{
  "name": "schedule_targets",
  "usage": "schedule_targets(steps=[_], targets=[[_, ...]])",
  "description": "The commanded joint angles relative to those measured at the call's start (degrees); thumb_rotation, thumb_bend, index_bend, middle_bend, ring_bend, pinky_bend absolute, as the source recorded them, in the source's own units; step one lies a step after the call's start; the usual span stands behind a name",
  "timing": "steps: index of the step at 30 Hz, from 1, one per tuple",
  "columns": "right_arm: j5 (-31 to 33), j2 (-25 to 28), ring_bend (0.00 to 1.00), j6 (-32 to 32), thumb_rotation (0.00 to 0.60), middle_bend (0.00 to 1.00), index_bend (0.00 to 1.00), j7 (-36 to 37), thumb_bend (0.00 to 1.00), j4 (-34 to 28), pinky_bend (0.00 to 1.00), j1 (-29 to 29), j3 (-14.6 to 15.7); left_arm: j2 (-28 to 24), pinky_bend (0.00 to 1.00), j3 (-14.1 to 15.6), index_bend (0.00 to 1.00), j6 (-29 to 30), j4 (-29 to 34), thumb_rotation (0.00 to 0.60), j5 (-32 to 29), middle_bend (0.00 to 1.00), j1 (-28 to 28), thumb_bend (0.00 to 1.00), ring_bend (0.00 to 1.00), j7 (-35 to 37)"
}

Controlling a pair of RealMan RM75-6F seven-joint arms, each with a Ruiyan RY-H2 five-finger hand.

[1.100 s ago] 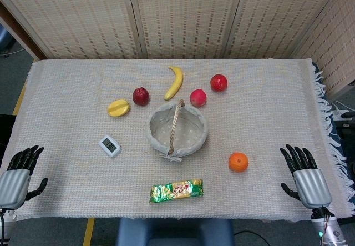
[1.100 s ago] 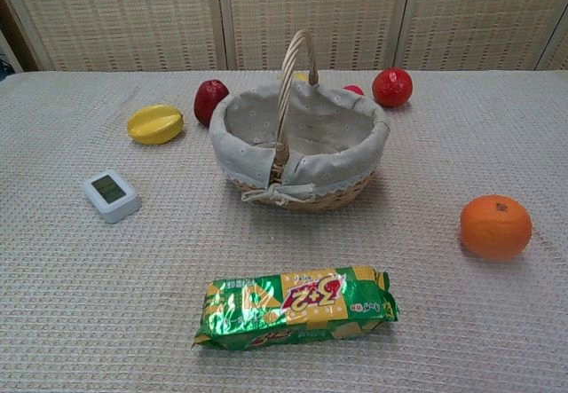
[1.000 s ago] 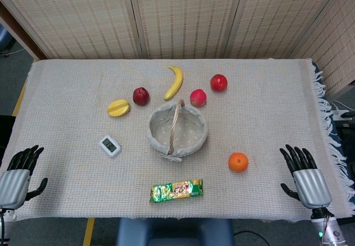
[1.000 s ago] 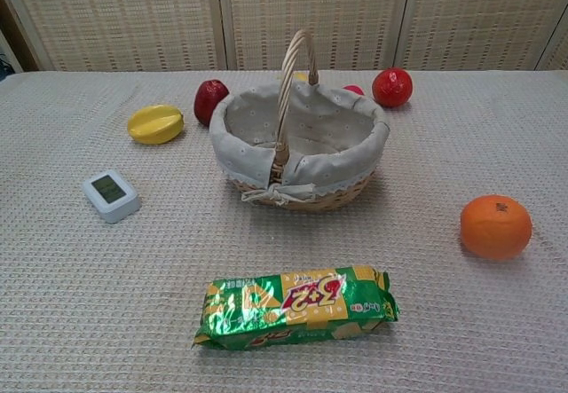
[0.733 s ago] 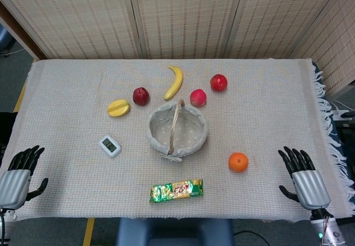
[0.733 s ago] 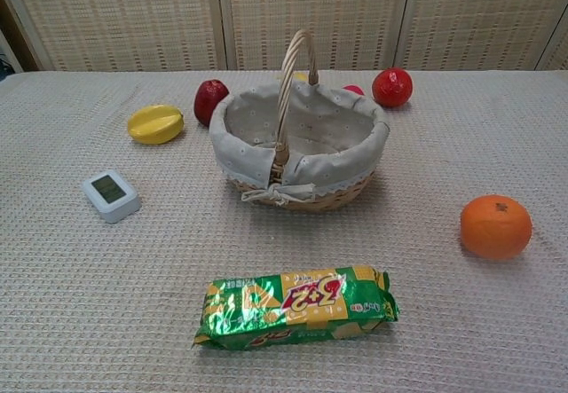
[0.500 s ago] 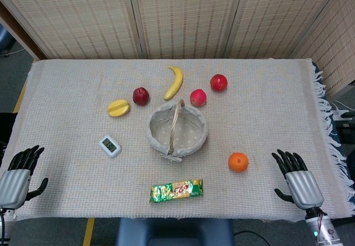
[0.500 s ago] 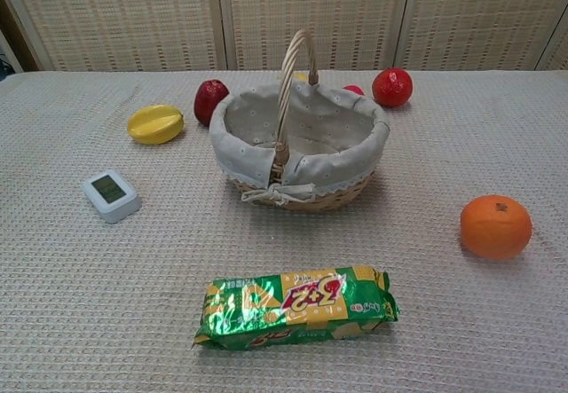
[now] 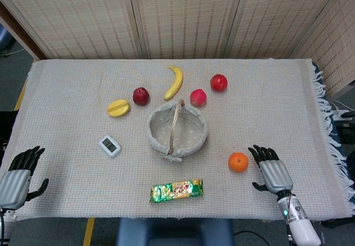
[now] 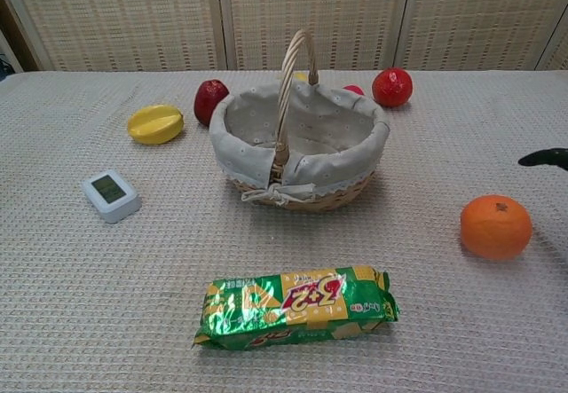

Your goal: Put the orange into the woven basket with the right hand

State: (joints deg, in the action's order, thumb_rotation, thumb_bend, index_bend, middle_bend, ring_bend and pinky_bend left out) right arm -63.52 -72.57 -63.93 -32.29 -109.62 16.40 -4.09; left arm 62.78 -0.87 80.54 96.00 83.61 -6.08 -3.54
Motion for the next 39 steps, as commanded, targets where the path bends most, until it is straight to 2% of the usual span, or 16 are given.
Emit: schedule_targets(steps=[1, 9, 16, 19, 22, 24, 27, 29, 32, 39], targets=[[4.46, -4.55, 0.00, 0.85, 0.600, 0.00, 0.00, -4.44, 0.10, -0.13, 0.05, 3.08, -0.92, -0.06, 0.07, -0.01, 0.00, -0.03, 0.10, 0.600, -0.06, 0.00, -0.02, 0.37, 0.00, 0.11], [10.95, -11.33, 0.00, -1.24, 0.600, 0.00, 0.00, -10.04, 0.10, 3.52, 0.05, 6.69, -1.70, -0.40, 0.07, -0.06, 0.00, -0.54, 0.27, 0.600, -0.55, 0.00, -0.11, 0.37, 0.00, 0.97], [12.68, -14.07, 0.00, -3.24, 0.600, 0.00, 0.00, -12.53, 0.10, 7.08, 0.06, 8.10, -0.85, -0.55, 0.07, -0.08, 0.00, -0.93, 0.53, 0.600, -0.90, 0.00, -0.20, 0.37, 0.00, 1.31], [13.53, -15.66, 0.00, -3.01, 0.600, 0.00, 0.00, -12.13, 0.10, 9.60, 0.08, 8.77, -1.06, -0.64, 0.07, -0.07, 0.00, -1.03, 0.72, 0.600, -1.00, 0.00, -0.21, 0.37, 0.00, 1.41], [13.71, -17.76, 0.01, -2.75, 0.600, 0.01, 0.00, -10.87, 0.13, 12.12, 0.15, 9.34, -1.45, -0.65, 0.07, -0.05, 0.00, -1.12, 0.88, 0.600, -1.10, 0.00, -0.23, 0.37, 0.00, 1.33], [12.50, -19.58, 0.08, -3.41, 0.600, 0.09, 0.02, -9.68, 0.17, 14.09, 0.26, 9.57, -1.78, -0.66, 0.07, -0.11, 0.00, -1.18, 0.91, 0.600, -1.26, 0.00, -0.25, 0.37, 0.00, 1.29], [11.02, -21.22, 0.40, -4.62, 0.600, 0.38, 0.04, -8.63, 0.23, 15.57, 0.56, 9.51, -1.72, -0.76, 0.07, -0.11, 0.00, -1.29, 0.93, 0.600, -1.45, 0.00, -0.23, 0.37, 0.00, 1.44], [10.22, -21.46, 0.55, -5.31, 0.600, 0.50, 0.06, -8.01, 0.25, 15.77, 0.66, 9.40, -1.76, -0.84, 0.07, -0.14, 0.00, -1.37, 0.94, 0.600, -1.55, 0.00, -0.25, 0.37, 0.00, 1.59], [8.01, -21.13, 0.61, -6.66, 0.600, 0.56, 0.09, -5.67, 0.27, 15.47, 0.70, 8.89, -2.06, -0.95, 0.07, -0.10, 0.00, -1.39, 0.95, 0.600, -1.46, 0.00, -0.25, 0.37, 0.00, 1.83], [3.02, -18.10, 0.61, -9.28, 0.600, 0.59, 0.14, -0.53, 0.27, 9.94, 0.70, 8.98, -5.37, -0.82, 0.07, -0.06, 0.00, -1.47, 1.14, 0.600, -1.36, 0.00, -0.32, 0.37, 0.00, 1.76]])
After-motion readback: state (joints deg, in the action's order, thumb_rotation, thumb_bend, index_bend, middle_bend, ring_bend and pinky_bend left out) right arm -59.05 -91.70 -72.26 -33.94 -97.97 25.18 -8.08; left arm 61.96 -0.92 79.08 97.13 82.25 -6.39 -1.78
